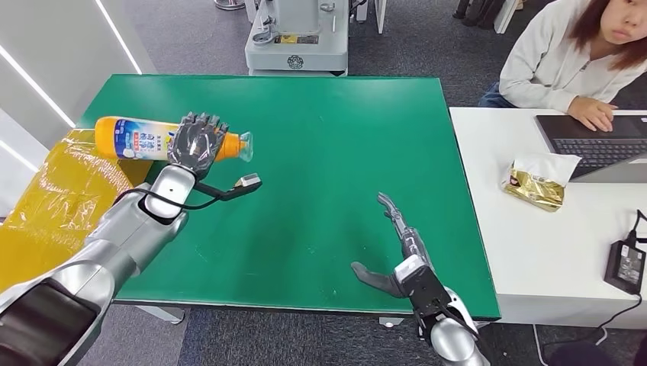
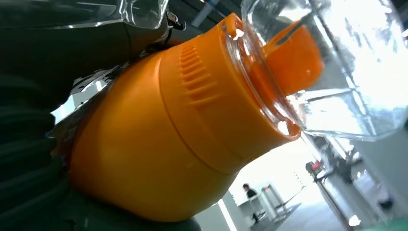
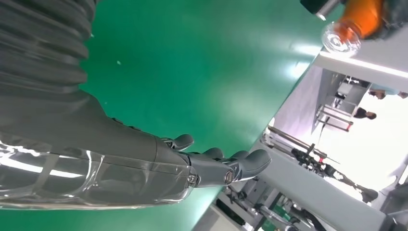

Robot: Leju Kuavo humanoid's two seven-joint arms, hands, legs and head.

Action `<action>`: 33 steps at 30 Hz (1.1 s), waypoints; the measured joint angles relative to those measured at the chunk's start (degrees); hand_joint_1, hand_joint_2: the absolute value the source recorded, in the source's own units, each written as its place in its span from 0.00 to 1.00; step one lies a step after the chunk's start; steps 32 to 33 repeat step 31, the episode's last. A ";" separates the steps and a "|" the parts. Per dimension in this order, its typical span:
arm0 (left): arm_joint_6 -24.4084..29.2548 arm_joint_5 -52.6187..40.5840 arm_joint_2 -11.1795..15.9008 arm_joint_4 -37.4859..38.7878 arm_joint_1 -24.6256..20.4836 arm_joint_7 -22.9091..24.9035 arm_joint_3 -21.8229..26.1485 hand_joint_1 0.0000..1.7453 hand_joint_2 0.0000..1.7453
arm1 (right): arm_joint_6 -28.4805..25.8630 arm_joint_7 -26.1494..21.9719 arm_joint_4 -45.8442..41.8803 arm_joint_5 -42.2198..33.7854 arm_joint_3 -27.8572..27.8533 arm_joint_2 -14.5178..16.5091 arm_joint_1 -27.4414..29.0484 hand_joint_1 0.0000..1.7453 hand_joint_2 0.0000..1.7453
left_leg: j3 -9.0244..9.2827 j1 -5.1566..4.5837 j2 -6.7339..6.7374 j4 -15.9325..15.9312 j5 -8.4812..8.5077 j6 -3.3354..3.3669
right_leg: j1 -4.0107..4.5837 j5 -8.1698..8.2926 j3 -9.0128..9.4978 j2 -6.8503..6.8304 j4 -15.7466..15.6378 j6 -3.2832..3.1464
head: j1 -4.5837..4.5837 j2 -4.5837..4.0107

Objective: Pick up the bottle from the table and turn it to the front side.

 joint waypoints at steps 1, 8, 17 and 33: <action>0.02 0.35 0.80 0.37 1.13 0.19 0.14 1.00 1.00 | 0.07 -0.16 -0.27 -0.25 -0.26 -0.16 0.62 0.00 1.00 | 0.00 0.00 0.01 0.00 -0.02 -0.02 | 0.00 -0.01 0.00 0.01 0.00 -0.01 | -0.01 0.00; -0.87 0.89 4.45 1.73 6.20 0.62 0.70 1.00 1.00 | 0.07 -0.51 -1.44 -0.64 -1.45 -0.79 2.88 0.00 1.00 | -0.02 0.00 -0.10 0.01 -0.05 -0.08 | 0.00 -0.02 0.01 -0.12 -0.02 -0.01 | 0.01 0.00; -2.14 -0.16 10.20 2.89 12.10 0.83 3.85 0.99 1.00 | 1.03 -0.51 -1.68 -1.34 -2.72 -1.15 4.41 0.00 1.00 | 0.06 0.03 0.11 0.00 -0.10 -0.14 | 0.01 -0.07 -0.01 0.13 -0.01 -0.09 | -0.01 0.00; -10.05 -0.82 12.62 3.80 13.13 -2.10 8.78 0.00 1.00 | 2.13 -0.82 -1.69 -0.35 -2.71 -2.00 5.29 0.00 1.00 | 0.32 0.03 0.02 -0.01 -0.10 -0.15 | 0.02 -0.10 0.26 -0.01 -0.01 -0.15 | 0.01 0.00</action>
